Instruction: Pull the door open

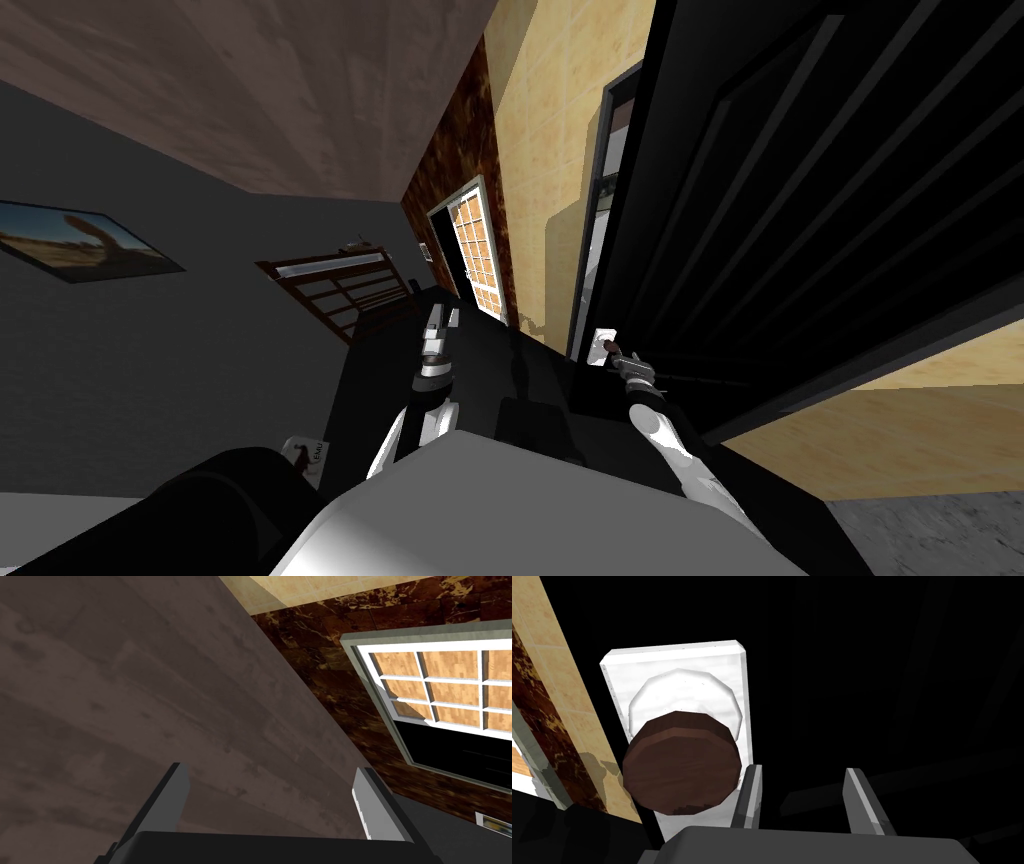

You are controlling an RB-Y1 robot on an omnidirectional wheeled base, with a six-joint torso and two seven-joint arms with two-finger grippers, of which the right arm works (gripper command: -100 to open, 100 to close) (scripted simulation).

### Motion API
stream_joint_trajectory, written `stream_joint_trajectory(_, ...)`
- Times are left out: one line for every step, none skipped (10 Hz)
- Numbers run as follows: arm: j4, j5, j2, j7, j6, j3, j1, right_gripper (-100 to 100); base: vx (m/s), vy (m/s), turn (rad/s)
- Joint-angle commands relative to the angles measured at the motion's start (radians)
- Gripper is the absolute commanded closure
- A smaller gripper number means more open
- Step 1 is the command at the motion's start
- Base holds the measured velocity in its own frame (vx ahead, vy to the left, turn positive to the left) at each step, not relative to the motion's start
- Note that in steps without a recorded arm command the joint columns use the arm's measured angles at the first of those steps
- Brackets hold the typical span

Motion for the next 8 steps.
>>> stream_joint_trajectory(-0.02, -0.009, 0.008, 0.006, 0.029, 0.001, -0.014, -100, 0.046, 0.068, -0.03)
stream_joint_trajectory(0.005, -0.006, -0.004, -0.004, 0.01, -0.004, -0.009, -100, 0.027, 0.006, -0.054)
stream_joint_trajectory(0.005, -0.006, -0.004, -0.004, 0.01, -0.004, -0.009, 100, 0.004, -0.017, 0.018)
stream_joint_trajectory(0.005, -0.006, -0.004, -0.004, 0.01, -0.004, -0.009, 100, -0.009, 0.0, 0.044)
stream_joint_trajectory(0.005, -0.006, -0.004, -0.004, 0.01, -0.004, -0.009, 100, -0.013, 0.005, -0.015)
stream_joint_trajectory(0.005, -0.006, -0.004, -0.004, 0.01, -0.004, -0.009, 100, -0.009, 0.002, -0.006)
stream_joint_trajectory(0.005, -0.006, -0.004, -0.004, 0.01, -0.004, -0.009, 100, 0.0, 0.0, 0.0)
stream_joint_trajectory(0.005, -0.006, -0.004, -0.004, 0.01, -0.004, -0.009, 100, 0.0, 0.0, 0.0)
